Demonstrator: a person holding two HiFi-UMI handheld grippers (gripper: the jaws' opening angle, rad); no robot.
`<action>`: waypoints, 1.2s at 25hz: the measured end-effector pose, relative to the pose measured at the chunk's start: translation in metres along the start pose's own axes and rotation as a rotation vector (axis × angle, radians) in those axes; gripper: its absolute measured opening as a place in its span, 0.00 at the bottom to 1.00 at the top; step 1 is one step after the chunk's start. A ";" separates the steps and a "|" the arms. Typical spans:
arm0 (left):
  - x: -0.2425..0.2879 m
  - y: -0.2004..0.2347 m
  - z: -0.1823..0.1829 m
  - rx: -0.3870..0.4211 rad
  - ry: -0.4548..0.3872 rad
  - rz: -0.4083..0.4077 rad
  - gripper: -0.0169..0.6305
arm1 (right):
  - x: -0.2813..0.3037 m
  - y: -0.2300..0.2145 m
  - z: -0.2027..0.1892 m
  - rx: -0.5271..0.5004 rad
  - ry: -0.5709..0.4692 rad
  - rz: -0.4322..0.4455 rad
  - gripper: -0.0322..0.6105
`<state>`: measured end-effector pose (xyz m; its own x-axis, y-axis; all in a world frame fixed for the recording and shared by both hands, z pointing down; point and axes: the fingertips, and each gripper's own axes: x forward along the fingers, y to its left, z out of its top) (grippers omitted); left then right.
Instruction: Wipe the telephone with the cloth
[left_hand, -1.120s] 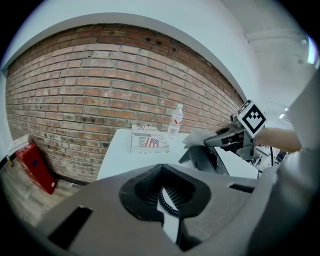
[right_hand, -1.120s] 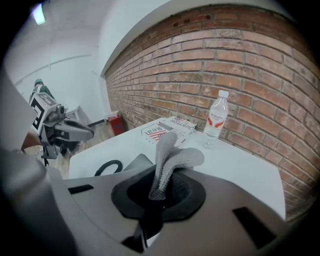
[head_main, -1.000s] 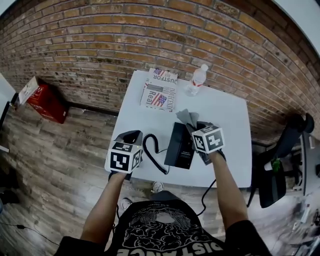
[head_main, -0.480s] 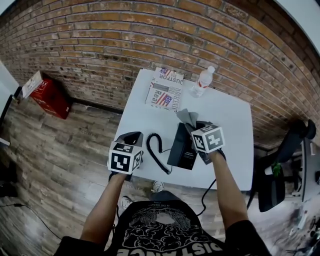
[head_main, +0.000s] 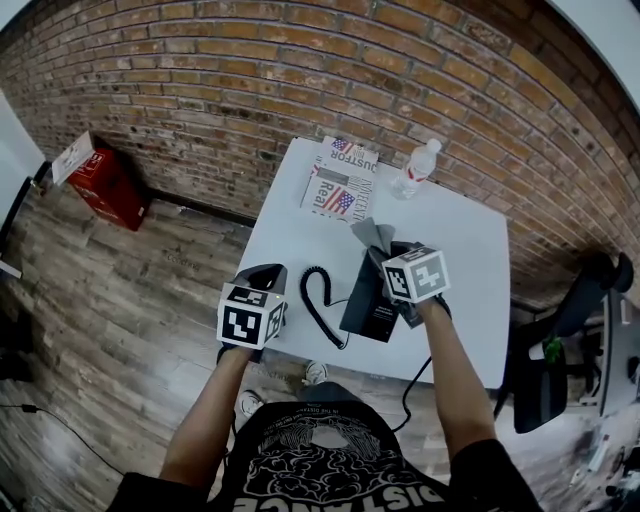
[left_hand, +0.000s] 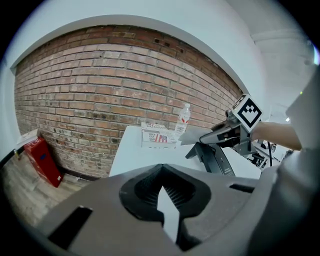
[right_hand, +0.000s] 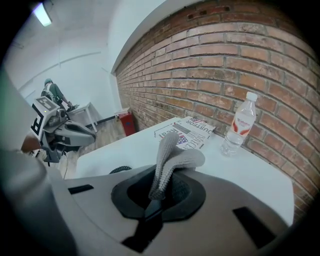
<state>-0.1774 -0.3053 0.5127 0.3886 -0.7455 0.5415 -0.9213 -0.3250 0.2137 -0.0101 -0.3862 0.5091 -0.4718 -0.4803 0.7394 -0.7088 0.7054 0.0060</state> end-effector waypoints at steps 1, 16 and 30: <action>-0.001 0.002 -0.001 -0.003 0.001 0.003 0.03 | 0.001 0.002 0.001 -0.004 0.000 0.002 0.07; -0.010 0.010 -0.005 -0.008 -0.002 0.014 0.04 | 0.013 0.023 0.007 -0.053 0.012 0.020 0.07; -0.023 0.007 -0.011 0.003 -0.005 -0.002 0.04 | 0.011 0.046 -0.010 -0.049 0.022 0.023 0.07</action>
<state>-0.1933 -0.2838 0.5103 0.3903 -0.7480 0.5368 -0.9205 -0.3281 0.2121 -0.0424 -0.3541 0.5242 -0.4754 -0.4528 0.7543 -0.6713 0.7409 0.0217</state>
